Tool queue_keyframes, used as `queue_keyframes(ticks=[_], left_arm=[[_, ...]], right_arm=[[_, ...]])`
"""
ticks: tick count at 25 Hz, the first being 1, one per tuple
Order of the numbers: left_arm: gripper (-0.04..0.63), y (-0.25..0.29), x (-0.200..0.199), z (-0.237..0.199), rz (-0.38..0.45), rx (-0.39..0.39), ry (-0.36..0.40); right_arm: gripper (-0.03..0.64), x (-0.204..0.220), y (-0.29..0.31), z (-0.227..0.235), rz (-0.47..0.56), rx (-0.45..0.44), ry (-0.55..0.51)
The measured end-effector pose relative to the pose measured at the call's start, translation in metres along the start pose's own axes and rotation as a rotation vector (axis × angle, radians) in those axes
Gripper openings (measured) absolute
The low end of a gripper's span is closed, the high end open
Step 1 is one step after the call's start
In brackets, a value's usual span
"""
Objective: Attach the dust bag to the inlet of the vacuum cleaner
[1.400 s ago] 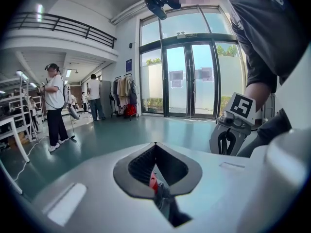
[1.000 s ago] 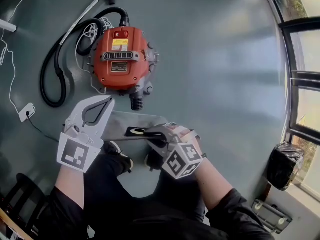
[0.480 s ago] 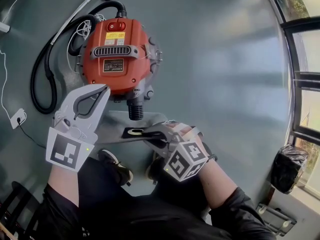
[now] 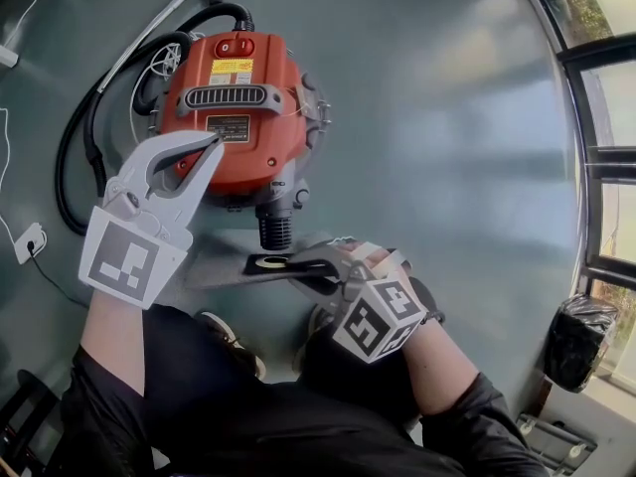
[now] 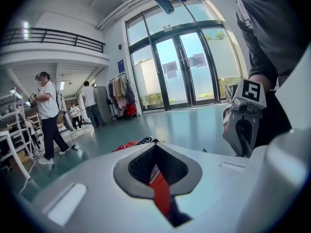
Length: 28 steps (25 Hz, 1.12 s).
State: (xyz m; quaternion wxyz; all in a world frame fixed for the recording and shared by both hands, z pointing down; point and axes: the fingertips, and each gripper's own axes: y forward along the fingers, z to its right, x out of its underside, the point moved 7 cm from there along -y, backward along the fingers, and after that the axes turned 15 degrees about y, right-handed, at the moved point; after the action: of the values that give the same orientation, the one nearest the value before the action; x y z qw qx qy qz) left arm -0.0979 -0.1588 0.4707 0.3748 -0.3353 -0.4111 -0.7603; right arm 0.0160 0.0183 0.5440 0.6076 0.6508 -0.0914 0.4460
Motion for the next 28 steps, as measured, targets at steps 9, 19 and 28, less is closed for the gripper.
queue_keyframes(ticks=[9, 19, 28], left_arm=[[0.017, 0.032, 0.009, -0.01, -0.088, 0.09, 0.189], [0.015, 0.051, 0.029, 0.0, -0.174, 0.164, 0.291], [0.015, 0.053, 0.03, 0.0, -0.158, 0.167, 0.281]], right_arm=[[0.023, -0.002, -0.002, 0.009, 0.034, 0.04, -0.013], [0.021, -0.001, 0.002, 0.018, 0.018, 0.059, -0.003], [0.021, 0.0, 0.005, 0.023, 0.02, 0.075, -0.003]])
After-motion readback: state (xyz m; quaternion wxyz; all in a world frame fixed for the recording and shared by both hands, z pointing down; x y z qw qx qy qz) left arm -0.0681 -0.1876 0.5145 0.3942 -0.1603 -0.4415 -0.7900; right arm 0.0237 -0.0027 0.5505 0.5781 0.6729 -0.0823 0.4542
